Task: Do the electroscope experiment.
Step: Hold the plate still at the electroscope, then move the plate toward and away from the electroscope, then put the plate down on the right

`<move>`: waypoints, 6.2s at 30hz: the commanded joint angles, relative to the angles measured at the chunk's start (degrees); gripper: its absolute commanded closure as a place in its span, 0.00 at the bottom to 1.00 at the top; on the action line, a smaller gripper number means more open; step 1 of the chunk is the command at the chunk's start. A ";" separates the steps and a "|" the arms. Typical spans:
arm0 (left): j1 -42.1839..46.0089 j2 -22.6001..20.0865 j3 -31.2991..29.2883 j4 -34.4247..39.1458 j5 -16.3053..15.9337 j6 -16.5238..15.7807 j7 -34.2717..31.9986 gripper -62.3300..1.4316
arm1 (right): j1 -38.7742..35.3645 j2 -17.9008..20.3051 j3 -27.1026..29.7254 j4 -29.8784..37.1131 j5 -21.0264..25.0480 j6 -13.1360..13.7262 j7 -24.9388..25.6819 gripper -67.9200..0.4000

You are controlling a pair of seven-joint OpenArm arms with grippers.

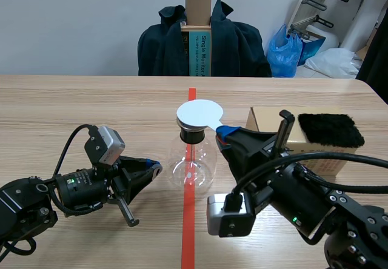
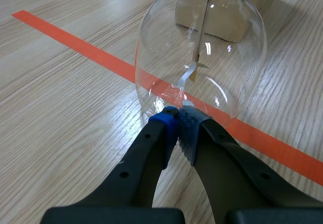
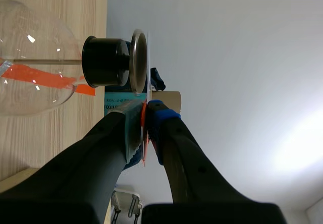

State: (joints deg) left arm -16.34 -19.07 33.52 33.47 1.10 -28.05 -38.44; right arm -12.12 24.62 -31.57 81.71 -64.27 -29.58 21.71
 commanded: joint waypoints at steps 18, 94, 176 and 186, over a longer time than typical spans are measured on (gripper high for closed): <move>-0.48 0.28 -0.09 0.96 -0.33 0.09 -0.96 0.93 | 0.70 0.92 0.52 1.70 0.83 -0.81 -19.32 0.98; -0.48 0.31 -0.09 0.96 -0.33 0.09 -0.74 0.93 | 0.70 0.92 0.52 1.70 0.42 -0.81 -23.76 0.98; -0.44 -1.90 -0.11 1.33 -0.44 -0.17 -3.72 0.93 | -2.45 1.38 8.87 1.70 0.00 -1.29 -18.27 0.98; 9.53 -14.82 -2.80 19.28 -8.90 -11.47 -3.48 0.94 | -3.58 -0.55 8.90 -1.53 0.72 -1.27 -21.20 0.98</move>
State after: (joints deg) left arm -7.51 -32.73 32.14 50.89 -6.52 -38.89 -40.82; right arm -16.67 24.12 -22.87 80.62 -63.83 -30.39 0.75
